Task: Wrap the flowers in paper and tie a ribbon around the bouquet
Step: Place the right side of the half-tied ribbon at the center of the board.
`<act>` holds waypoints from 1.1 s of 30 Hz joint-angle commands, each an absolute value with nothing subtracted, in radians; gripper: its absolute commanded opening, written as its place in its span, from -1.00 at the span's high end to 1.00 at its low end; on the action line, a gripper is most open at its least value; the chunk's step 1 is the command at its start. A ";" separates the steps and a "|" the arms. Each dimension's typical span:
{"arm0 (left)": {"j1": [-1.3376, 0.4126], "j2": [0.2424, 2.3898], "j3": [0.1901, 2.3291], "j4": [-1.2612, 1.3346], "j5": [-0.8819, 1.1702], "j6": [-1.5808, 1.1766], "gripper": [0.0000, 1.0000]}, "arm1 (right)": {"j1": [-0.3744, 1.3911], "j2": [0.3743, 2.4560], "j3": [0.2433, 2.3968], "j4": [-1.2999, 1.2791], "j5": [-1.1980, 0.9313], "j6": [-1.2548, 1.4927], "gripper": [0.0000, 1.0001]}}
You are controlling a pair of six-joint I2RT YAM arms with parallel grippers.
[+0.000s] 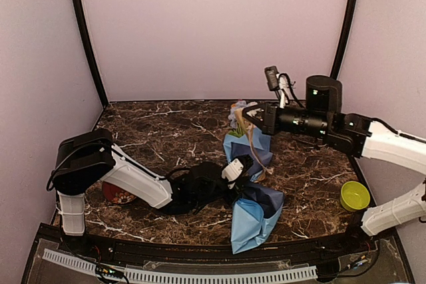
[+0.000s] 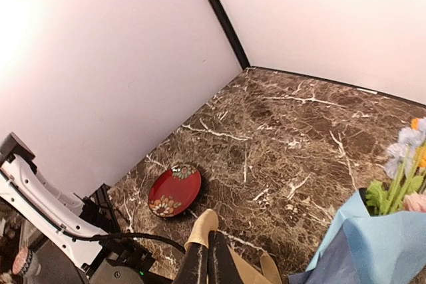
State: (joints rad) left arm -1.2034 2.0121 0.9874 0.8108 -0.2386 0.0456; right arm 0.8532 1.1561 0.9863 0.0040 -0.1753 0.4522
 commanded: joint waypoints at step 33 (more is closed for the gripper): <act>-1.203 1.960 0.941 0.876 -0.208 0.066 1.00 | 0.947 1.920 1.889 -0.735 -0.047 0.140 -0.88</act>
State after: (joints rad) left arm -1.2034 2.0102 0.9581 0.8585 -0.2192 0.0597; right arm 0.9276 1.8359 1.8034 -0.5205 -0.2123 0.1726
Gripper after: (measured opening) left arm 0.004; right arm 0.944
